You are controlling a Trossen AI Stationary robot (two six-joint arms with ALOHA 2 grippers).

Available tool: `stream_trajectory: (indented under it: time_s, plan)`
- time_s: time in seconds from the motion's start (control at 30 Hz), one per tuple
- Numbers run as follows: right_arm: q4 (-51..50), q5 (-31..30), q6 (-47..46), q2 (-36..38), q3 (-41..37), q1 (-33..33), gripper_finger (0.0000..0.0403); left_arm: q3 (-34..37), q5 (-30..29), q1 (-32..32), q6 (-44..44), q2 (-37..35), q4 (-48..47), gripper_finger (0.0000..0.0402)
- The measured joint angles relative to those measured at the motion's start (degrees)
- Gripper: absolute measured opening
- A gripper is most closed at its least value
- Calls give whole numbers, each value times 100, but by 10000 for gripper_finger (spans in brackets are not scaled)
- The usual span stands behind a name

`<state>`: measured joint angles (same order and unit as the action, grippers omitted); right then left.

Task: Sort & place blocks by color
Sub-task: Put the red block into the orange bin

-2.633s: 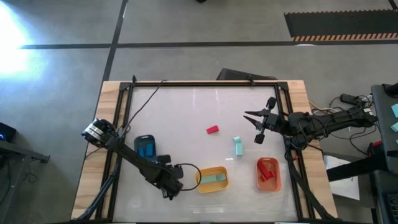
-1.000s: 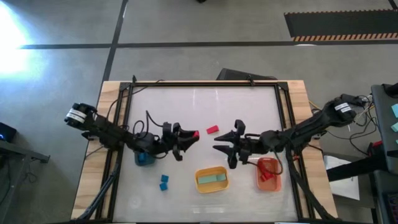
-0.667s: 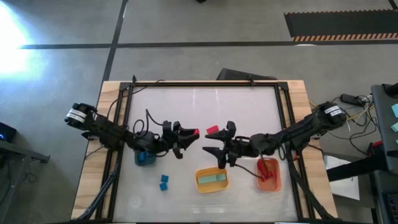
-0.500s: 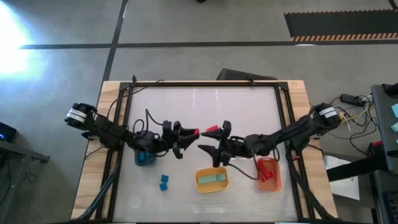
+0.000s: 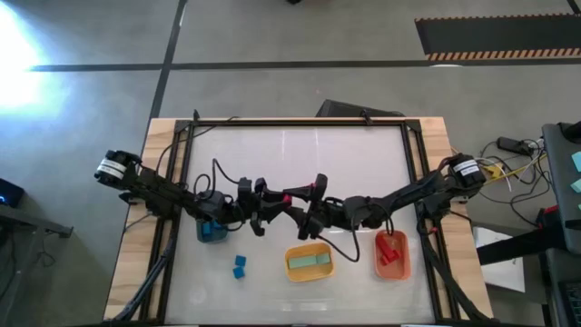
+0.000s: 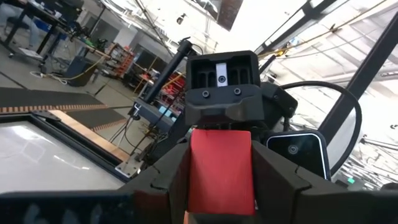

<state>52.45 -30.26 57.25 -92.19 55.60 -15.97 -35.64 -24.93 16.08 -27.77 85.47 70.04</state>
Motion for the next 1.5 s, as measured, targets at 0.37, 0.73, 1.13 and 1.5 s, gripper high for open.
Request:
stream_trajectory:
  time_s: [0.37, 0.73, 1.13, 1.5]
  plan:
    - [-83, -80, 39, 13, 17, 2, 159, 33, 0, -2, 2, 0, -7, 125]
    - [-246, -166, -176, 59, 17, 5, 159, 42, 12, -35, 50, 0, -40, 152]
    - [-536, -938, -214, 85, 17, -4, 159, 275, 58, -39, 881, -234, -36, 268]
    - [-5390, -443, -3718, 726, 450, 93, 159, 1033, -116, -37, 1523, -1199, -39, 274]
